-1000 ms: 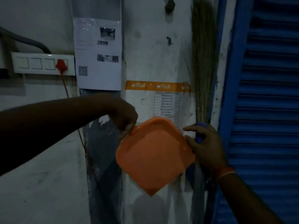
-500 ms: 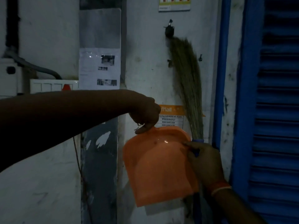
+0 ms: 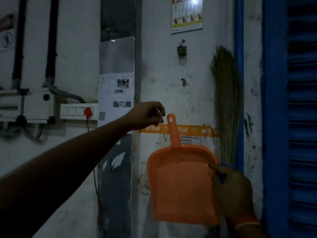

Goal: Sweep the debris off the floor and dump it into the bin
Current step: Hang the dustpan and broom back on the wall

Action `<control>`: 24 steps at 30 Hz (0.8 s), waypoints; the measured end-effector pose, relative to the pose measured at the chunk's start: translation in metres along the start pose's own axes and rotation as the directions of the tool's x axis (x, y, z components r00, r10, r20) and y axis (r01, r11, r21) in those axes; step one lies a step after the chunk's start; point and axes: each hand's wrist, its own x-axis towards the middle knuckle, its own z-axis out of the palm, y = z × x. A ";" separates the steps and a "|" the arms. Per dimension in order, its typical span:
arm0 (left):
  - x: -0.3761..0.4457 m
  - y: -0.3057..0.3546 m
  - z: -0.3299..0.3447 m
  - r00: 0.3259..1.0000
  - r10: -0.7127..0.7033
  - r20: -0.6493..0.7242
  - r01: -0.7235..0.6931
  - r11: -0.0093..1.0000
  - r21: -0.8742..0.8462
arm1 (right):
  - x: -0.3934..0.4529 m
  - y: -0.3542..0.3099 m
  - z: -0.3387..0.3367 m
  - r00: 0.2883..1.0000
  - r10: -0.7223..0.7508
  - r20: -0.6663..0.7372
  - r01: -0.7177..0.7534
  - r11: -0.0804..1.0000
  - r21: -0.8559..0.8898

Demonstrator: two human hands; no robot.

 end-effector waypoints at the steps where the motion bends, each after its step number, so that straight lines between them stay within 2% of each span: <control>1: -0.001 0.002 0.000 0.997 -0.072 0.002 0.072 0.995 -0.074 | 0.000 -0.001 0.000 1.000 -0.002 -0.005 0.002 1.000 0.004; 3: -0.003 0.008 0.001 0.952 -0.297 0.081 0.308 0.916 -0.258 | 0.001 -0.003 0.001 1.000 -0.004 -0.015 0.004 1.000 0.022; 5: -0.005 0.016 0.000 0.826 -0.486 0.285 0.562 0.751 -0.346 | 0.002 -0.005 0.003 1.000 -0.008 -0.025 0.009 1.000 0.018; 7: -0.007 0.020 0.002 0.703 -0.531 0.472 0.706 0.598 -0.379 | 0.003 -0.004 0.007 1.000 -0.012 -0.025 0.013 1.000 0.018; 10: -0.004 0.021 0.008 0.618 -0.482 0.621 0.785 0.410 -0.464 | 0.005 -0.002 0.012 1.000 0.000 -0.010 0.000 0.999 0.037; 13: 0.001 0.023 0.010 0.605 -0.443 0.662 0.794 0.279 -0.540 | 0.007 -0.001 0.014 1.000 -0.002 -0.013 0.002 1.000 0.011; 16: 0.006 0.027 0.009 0.608 -0.425 0.671 0.788 0.219 -0.576 | 0.010 0.001 0.013 1.000 -0.001 -0.026 0.001 1.000 -0.002; 22: 0.004 0.034 0.011 0.598 -0.393 0.699 0.801 0.249 -0.544 | 0.012 0.010 0.012 1.000 -0.007 -0.024 0.007 1.000 -0.003; 24: -0.007 0.039 0.014 0.626 -0.414 0.660 0.777 0.266 -0.570 | 0.013 0.012 0.013 1.000 -0.002 -0.026 0.002 1.000 -0.004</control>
